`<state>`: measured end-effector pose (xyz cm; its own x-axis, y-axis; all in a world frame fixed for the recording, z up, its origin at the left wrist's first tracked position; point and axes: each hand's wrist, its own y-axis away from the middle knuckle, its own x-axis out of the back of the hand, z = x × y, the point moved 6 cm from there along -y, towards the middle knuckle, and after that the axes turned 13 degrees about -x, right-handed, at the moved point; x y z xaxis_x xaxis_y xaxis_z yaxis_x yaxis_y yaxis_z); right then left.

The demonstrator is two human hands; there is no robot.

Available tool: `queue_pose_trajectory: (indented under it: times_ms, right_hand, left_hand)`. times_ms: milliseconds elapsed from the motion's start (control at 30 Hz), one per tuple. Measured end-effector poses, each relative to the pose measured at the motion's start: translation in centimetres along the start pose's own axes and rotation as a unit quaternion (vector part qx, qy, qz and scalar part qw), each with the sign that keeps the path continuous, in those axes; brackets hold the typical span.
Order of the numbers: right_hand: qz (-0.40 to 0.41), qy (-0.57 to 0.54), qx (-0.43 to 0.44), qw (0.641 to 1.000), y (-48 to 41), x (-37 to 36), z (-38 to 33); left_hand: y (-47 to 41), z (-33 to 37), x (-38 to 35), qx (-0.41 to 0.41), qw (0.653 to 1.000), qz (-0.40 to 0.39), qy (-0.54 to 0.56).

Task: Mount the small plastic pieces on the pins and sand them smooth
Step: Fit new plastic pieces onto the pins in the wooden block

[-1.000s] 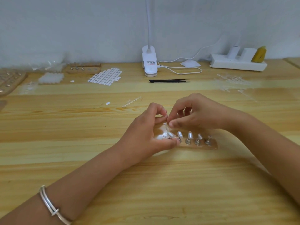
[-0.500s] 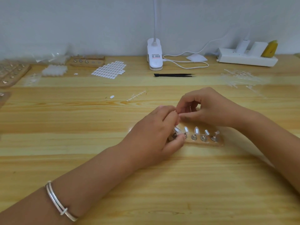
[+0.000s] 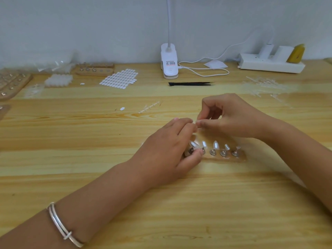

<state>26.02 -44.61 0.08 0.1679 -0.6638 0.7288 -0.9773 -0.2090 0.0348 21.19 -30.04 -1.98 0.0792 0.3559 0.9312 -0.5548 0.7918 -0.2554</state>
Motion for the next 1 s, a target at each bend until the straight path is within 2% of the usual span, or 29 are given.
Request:
queue_pose_trajectory:
  times_ms: [167,267,433,700,1000]
  right_hand:
    - [0.067,-0.101,-0.008,0.993,1.6,3.6,-0.9]
    - [0.069,-0.137,-0.001,0.988,4.0,4.7,-0.9]
    - [0.03,-0.122,0.01,0.992,7.6,2.8,0.0]
    - [0.021,-0.13,0.018,0.991,7.6,1.5,1.4]
    - [0.025,-0.084,0.035,0.996,7.5,1.0,1.1]
  left_hand:
    - [0.0,-0.4,-0.2,-0.002,1.0,0.011,0.007]
    - [0.1,-0.8,-0.4,0.006,0.999,0.014,0.029]
    - [0.0,-0.7,-0.4,-0.003,0.999,0.013,0.029]
    - [0.0,-0.7,-0.5,0.0,0.999,0.004,0.036]
    - [0.0,-0.9,-0.6,0.003,0.999,0.003,0.037]
